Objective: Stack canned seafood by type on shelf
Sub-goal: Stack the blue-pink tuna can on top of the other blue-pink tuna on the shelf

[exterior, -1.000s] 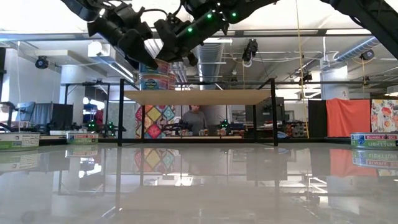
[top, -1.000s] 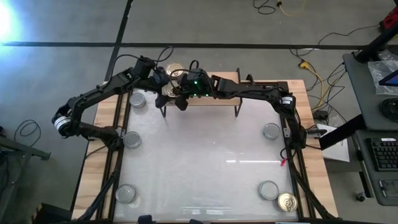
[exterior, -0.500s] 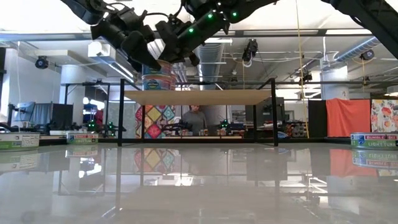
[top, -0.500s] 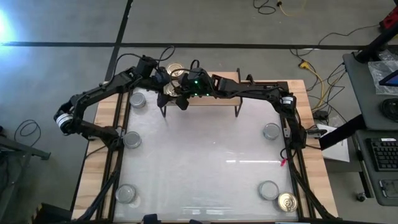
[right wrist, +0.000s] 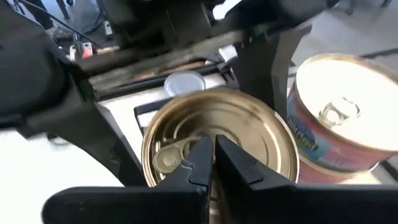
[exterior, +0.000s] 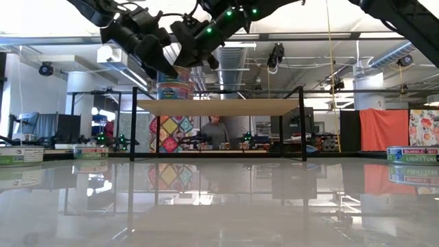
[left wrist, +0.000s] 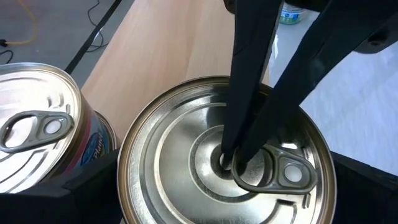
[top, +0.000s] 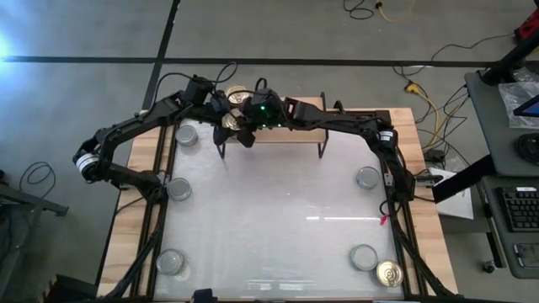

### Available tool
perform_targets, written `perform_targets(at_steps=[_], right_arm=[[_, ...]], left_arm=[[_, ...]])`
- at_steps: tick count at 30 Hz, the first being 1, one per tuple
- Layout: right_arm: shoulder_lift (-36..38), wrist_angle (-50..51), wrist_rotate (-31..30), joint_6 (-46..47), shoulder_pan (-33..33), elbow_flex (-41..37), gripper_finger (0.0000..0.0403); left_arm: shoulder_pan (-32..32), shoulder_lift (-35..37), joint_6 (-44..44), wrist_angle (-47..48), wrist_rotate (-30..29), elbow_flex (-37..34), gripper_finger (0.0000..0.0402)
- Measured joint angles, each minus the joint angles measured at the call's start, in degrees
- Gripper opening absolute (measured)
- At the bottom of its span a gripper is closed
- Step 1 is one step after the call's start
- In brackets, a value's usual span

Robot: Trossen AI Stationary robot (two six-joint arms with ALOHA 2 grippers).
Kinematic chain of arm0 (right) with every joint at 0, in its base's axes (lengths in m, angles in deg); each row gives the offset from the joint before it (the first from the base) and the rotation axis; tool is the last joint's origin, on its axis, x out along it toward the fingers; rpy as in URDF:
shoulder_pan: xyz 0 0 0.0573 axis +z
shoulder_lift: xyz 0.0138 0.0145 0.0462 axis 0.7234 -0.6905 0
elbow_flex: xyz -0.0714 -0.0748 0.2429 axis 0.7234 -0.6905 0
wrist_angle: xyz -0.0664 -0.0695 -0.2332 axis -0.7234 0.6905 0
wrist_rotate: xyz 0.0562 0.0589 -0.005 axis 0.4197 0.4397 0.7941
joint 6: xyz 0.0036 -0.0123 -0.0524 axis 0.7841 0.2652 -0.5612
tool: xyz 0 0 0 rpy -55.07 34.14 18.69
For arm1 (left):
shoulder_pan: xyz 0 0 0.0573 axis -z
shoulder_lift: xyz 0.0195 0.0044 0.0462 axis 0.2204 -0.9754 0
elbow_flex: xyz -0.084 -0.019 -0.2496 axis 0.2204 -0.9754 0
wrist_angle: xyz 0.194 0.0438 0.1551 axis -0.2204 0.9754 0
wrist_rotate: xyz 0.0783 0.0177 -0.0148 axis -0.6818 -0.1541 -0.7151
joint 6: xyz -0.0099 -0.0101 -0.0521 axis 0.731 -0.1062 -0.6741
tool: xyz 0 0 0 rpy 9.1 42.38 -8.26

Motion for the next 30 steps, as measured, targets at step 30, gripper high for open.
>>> perform_targets(at_steps=[30], right_arm=[[-2.1, 0.1, 0.1, -0.3, -0.2, -2.0, 0.0013]], left_arm=[[0.3, 2.0, -0.5, 0.1, -1.0, -0.3, 0.04]])
